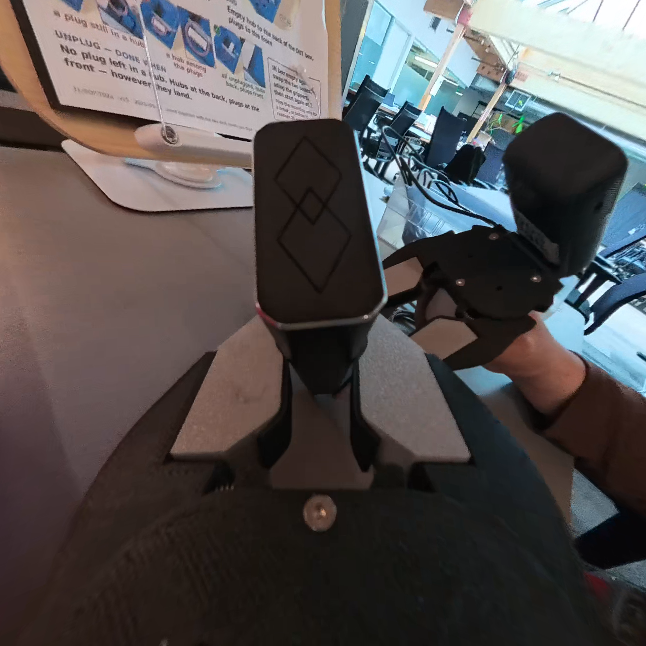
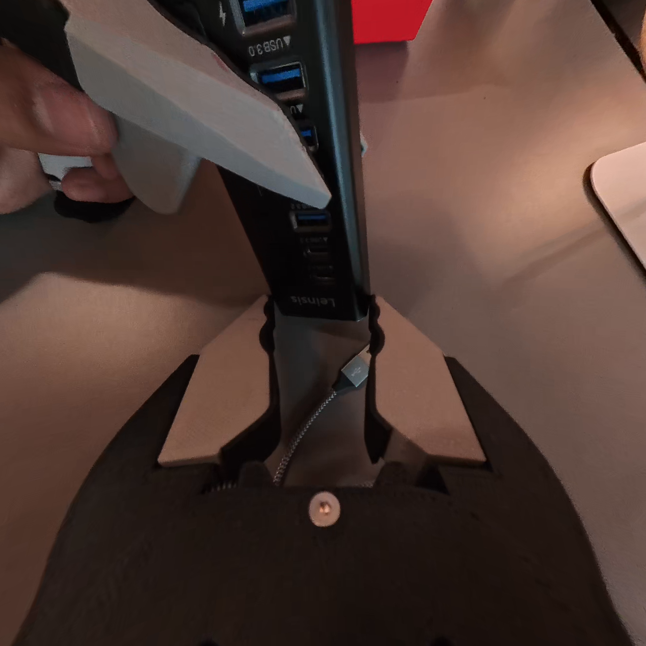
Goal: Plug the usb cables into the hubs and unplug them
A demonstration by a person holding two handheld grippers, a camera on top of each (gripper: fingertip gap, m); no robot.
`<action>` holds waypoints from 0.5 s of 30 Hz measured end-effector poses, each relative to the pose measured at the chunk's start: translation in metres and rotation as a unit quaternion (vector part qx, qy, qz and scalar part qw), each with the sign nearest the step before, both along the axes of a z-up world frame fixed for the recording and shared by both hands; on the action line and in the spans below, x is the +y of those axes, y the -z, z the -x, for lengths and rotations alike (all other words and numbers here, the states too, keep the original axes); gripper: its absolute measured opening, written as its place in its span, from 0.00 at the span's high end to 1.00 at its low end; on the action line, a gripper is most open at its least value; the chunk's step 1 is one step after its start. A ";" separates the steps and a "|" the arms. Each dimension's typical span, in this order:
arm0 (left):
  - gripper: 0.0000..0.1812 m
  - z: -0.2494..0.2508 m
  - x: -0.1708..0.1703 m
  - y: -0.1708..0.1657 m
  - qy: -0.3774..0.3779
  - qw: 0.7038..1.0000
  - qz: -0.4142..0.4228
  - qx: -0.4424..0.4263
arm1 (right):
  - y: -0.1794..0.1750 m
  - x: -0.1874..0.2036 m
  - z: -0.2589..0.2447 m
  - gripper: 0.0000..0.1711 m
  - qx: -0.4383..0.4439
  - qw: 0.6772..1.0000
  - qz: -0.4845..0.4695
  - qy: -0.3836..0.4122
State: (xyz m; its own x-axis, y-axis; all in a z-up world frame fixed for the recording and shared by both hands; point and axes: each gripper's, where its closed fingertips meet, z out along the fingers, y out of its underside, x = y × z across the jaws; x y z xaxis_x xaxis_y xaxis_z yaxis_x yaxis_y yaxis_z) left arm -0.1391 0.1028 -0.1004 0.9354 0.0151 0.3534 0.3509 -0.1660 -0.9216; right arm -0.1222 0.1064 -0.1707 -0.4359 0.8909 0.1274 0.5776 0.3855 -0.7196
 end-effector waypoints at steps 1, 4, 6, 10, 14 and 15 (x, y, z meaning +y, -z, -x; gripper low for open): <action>0.83 0.000 0.000 0.000 0.001 1.000 0.000 -0.001 | 0.000 0.000 0.000 0.70 -0.001 1.000 0.006 0.000; 0.84 -0.003 0.000 0.000 -0.003 0.999 0.009 0.035 | -0.002 0.000 -0.001 0.70 -0.004 1.000 0.021 0.000; 0.84 -0.002 -0.001 -0.001 -0.017 0.998 0.015 0.066 | -0.009 0.004 -0.002 0.73 0.006 0.999 0.034 0.010; 0.84 0.010 -0.005 -0.005 -0.065 0.989 0.024 0.128 | -0.032 0.034 -0.004 0.84 0.043 0.992 0.077 0.094; 0.84 0.012 -0.006 -0.007 -0.090 0.978 0.035 0.184 | -0.023 0.055 -0.012 0.75 0.007 0.984 0.101 0.150; 0.84 0.012 -0.006 -0.006 -0.094 0.976 0.040 0.193 | -0.019 0.052 -0.015 0.74 -0.005 0.983 0.109 0.146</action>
